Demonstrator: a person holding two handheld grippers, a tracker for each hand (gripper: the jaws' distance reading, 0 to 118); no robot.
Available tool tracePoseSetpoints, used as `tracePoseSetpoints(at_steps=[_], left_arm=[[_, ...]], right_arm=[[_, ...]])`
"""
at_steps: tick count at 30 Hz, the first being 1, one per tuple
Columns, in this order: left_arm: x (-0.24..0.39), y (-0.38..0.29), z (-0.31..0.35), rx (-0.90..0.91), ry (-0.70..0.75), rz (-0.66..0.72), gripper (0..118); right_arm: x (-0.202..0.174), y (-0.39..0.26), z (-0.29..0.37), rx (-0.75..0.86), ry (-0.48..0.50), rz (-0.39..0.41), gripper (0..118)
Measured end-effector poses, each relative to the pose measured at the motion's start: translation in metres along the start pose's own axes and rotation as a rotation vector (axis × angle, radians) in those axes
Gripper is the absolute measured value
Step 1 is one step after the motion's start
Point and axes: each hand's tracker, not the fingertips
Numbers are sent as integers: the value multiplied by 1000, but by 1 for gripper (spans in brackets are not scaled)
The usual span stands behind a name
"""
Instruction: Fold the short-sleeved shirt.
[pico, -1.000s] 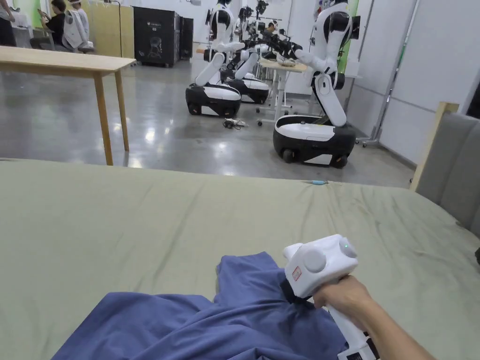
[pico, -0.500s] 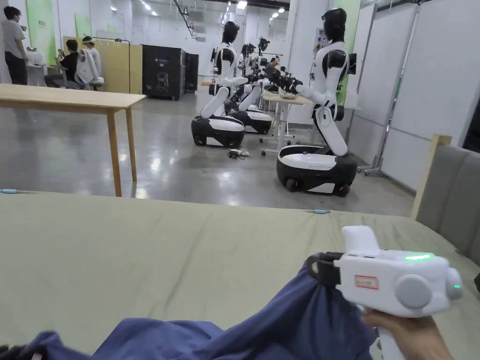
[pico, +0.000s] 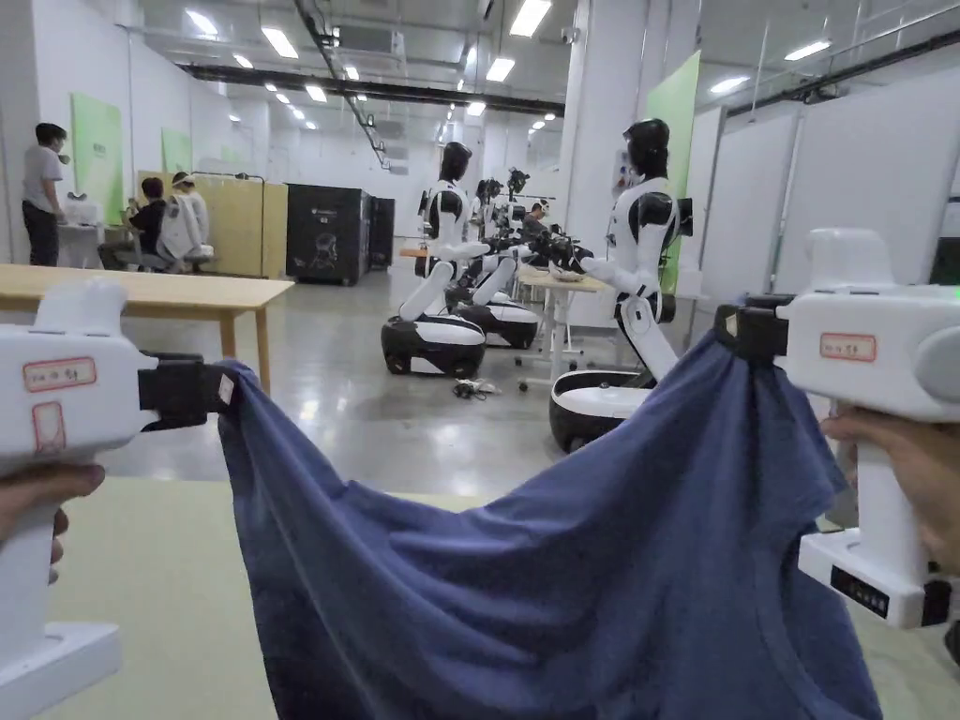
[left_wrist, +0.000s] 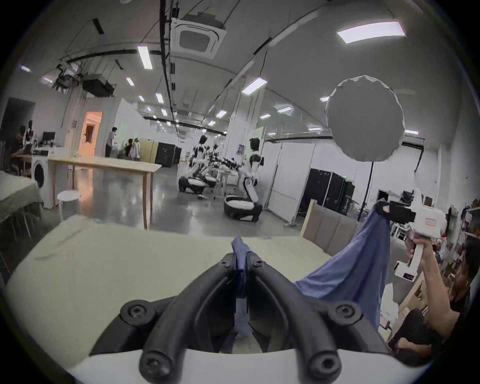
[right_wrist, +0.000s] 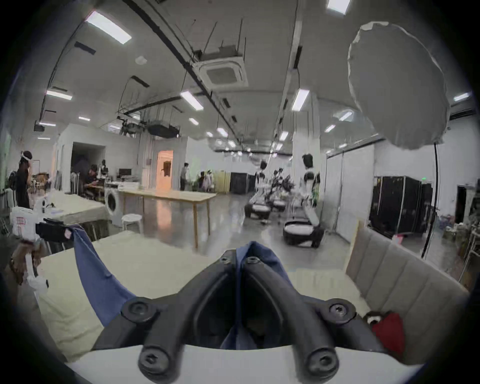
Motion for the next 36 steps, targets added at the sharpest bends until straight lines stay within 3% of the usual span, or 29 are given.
tracePoseSetpoints(at_steps=[5, 8, 14, 23, 36], left_arm=[[-2, 87, -29, 70, 67, -41, 5], [-14, 131, -42, 127, 67, 11, 5], [-31, 180, -68, 156, 159, 27, 5], [-36, 189, -113, 164, 180, -82, 5], [-38, 137, -153, 110, 176, -79, 5]], right_arm=[[6, 73, -25, 91, -58, 15, 3], [10, 106, -51, 134, -99, 7, 3], [12, 158, -109, 180, -177, 16, 3], [21, 157, -163, 167, -188, -14, 3], [40, 101, -182, 113, -169, -57, 3]])
